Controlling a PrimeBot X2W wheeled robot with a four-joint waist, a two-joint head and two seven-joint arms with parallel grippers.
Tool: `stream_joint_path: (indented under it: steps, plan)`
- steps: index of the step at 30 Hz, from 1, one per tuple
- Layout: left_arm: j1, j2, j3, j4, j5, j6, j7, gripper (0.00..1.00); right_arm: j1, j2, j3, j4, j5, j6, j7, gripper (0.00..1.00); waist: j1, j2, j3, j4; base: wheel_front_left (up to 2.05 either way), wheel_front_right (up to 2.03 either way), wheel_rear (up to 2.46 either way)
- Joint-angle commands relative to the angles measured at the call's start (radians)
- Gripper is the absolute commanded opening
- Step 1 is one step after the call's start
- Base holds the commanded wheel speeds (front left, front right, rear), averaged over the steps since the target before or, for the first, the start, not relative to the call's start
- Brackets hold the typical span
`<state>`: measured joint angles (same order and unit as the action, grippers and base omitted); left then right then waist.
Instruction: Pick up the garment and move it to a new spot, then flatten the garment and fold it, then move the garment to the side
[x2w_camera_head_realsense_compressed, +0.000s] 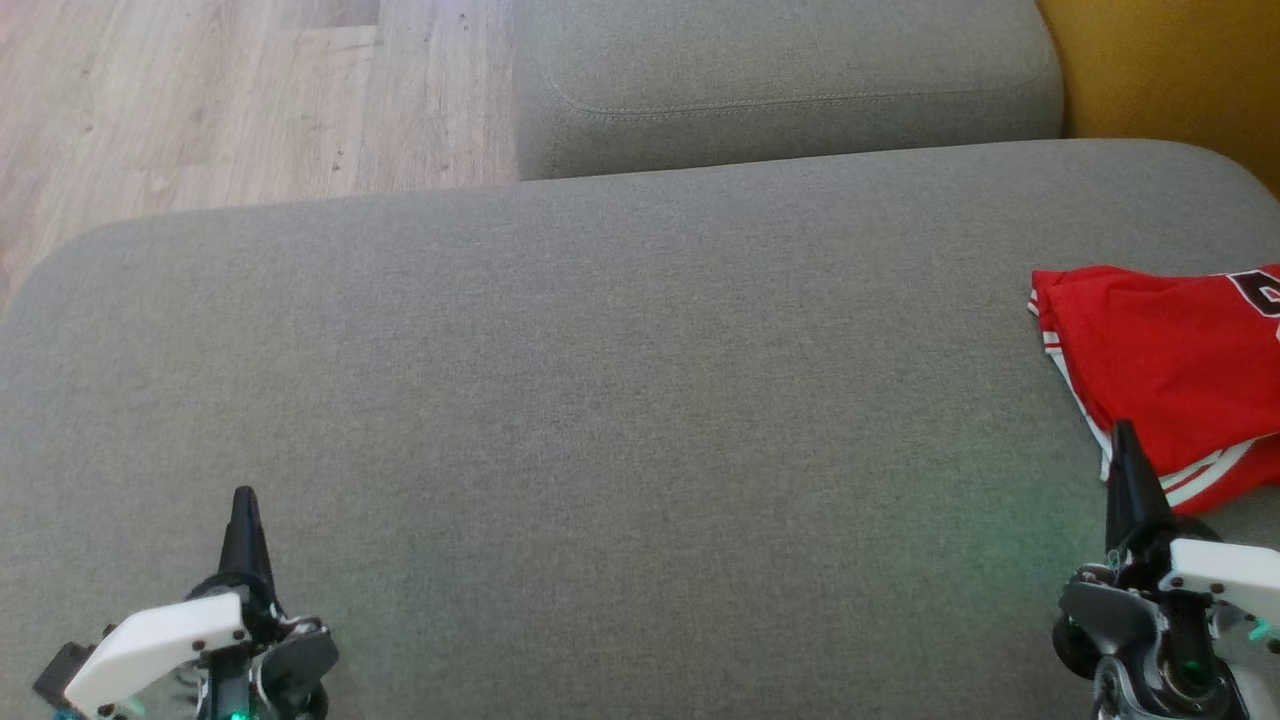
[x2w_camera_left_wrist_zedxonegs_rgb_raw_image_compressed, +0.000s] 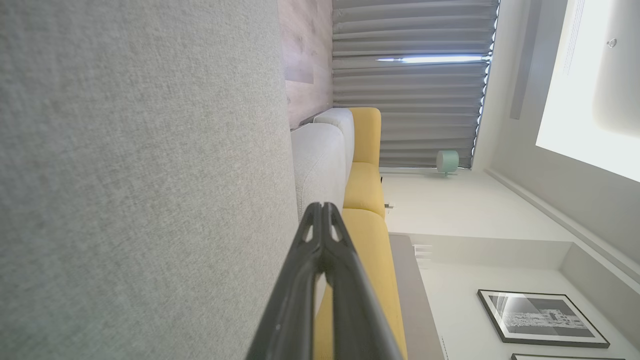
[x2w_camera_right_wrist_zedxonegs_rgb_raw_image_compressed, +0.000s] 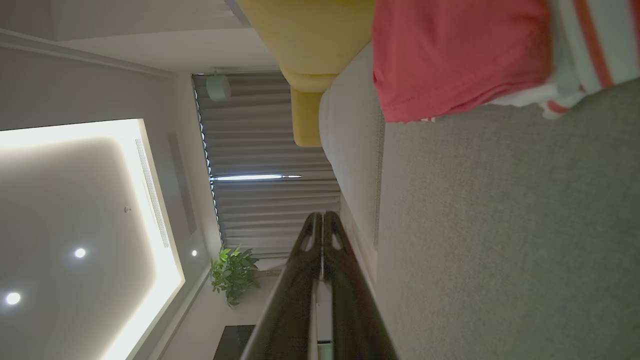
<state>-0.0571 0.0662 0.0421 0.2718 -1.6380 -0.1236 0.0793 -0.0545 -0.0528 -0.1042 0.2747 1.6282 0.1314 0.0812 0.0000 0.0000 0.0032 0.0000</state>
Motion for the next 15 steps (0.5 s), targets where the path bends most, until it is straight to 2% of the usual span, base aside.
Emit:
stream_joint_path:
  steps: [1,15]
  plan:
    - [-0.048,0.007,0.04,-0.028,0.003,-0.007,0.008,0.0,-0.051,-0.018,0.018,-0.032,0.003,-0.001,0.01,0.0,0.0,0.0,0.0,0.0,0.0,0.0,0.0]
    - [-0.049,0.003,0.045,-0.028,0.007,-0.007,0.013,0.0,-0.051,-0.014,0.014,-0.031,0.0,-0.001,0.013,0.0,0.0,0.0,0.0,0.0,0.0,0.0,0.0]
